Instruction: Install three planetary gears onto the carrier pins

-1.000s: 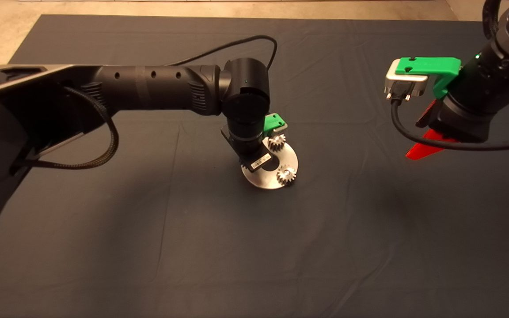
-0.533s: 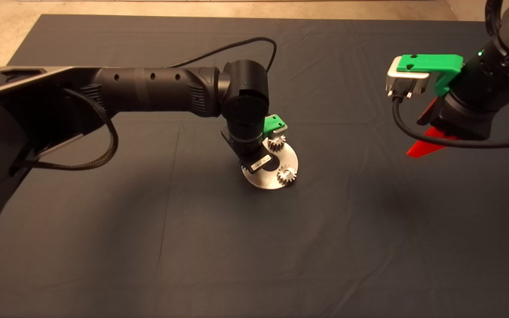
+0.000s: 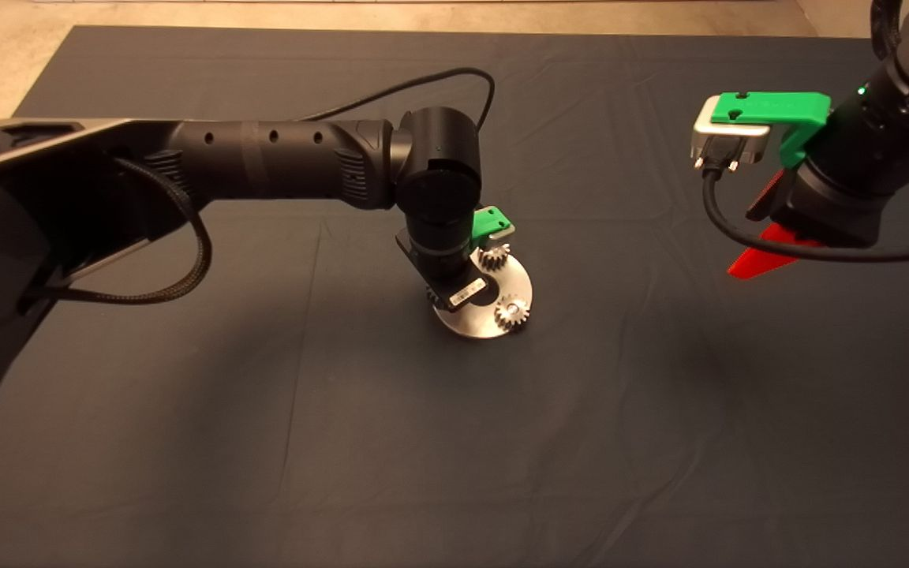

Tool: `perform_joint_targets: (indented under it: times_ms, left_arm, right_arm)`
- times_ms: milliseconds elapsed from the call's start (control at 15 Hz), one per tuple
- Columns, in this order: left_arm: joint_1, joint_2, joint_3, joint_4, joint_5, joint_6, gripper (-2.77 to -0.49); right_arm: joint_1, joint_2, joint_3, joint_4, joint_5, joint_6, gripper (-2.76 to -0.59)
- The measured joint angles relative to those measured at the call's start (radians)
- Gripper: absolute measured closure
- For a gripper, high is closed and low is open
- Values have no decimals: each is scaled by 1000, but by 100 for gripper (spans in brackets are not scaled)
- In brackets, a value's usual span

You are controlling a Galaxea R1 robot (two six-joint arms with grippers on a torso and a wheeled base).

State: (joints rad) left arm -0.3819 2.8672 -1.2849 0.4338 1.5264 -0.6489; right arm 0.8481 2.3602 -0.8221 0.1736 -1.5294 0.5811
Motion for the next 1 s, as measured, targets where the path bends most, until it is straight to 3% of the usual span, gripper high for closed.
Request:
perform_joint_targets:
  times_ms: [133,400,667,1000]
  left_arm:
    - [0,0,0,0,0,0,-162]
    - [-12,0,0,-4,0,1,-162]
    - [-62,0,0,-56,0,16,-162]
    - [-144,-2,22,-101,0,23,-162]
  right_arm:
    - [1,0,0,0,0,0,-175]
    - [4,0,0,0,0,0,-175]
    - [4,0,0,1,0,0,-175]
    - [2,11,0,2,-1,8,-175]
